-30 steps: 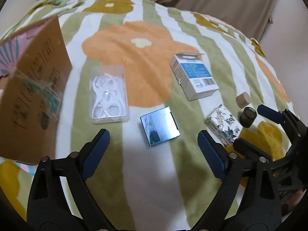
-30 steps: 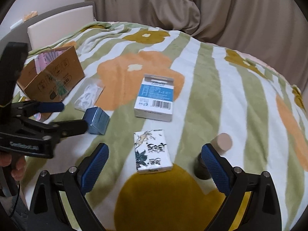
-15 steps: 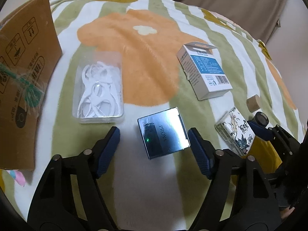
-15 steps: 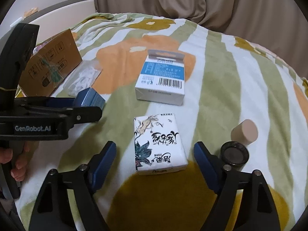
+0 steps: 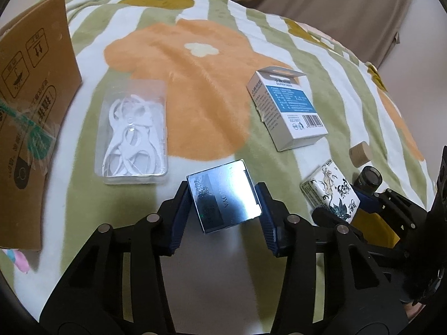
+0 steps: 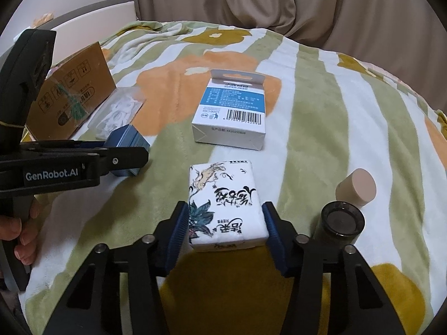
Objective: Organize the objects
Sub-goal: 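Grasp the blue mirror case with the left tool while the right tool grasps the white tissue pack, then carry the mirror case and tissue pack over the cardboard box with both tools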
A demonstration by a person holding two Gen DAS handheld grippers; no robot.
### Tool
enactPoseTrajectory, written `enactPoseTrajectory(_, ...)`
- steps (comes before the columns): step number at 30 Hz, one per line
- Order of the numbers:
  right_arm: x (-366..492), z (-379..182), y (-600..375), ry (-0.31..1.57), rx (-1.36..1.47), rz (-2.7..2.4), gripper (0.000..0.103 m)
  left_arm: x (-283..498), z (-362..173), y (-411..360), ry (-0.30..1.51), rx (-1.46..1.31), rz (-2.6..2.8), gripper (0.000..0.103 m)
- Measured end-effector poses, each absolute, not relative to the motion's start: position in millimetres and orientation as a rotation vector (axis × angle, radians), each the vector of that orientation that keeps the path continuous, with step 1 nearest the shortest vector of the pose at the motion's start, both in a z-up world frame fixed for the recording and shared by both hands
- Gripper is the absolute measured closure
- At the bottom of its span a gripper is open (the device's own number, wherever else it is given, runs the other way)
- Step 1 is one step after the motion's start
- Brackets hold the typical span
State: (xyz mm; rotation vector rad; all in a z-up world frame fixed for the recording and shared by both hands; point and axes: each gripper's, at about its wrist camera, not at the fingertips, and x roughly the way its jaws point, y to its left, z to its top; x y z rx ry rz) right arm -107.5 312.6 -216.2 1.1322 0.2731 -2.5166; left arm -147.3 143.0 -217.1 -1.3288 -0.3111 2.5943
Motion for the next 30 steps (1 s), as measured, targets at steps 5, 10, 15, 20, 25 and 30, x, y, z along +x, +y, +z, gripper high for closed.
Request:
enactPoseTrajectory(5, -106, -215, 312, 0.280, 1.122, -2.522, 0.059, -146, -216, 140, -0.333, -1.320, 2.592, 0.062)
enactPoseTrajectory(10, -104, -212, 311, 0.290, 1.110, -2.533, 0.059, -143, -211, 138, -0.346, -1.310, 2.595, 0.062)
enactPoseTrajectory(15, -100, -205, 308, 0.321, 1.087, -2.546, 0.059, -139, -205, 134, -0.366, -1.293, 2.602, 0.062)
enactPoseTrajectory(20, -95, -194, 306, 0.341, 1.063, -2.567, 0.059, -133, -194, 129, -0.379, -1.262, 2.604, 0.062)
enactPoseTrajectory(25, -93, -181, 309, 0.290, 1.054, -2.588, 0.059, -128, -181, 125, -0.383, -1.225, 2.610, 0.062)
enactPoseTrajectory(30, -91, -165, 308, 0.259, 1.034, -2.613, 0.059, -123, -164, 118, -0.382, -1.180, 2.623, 0.062)
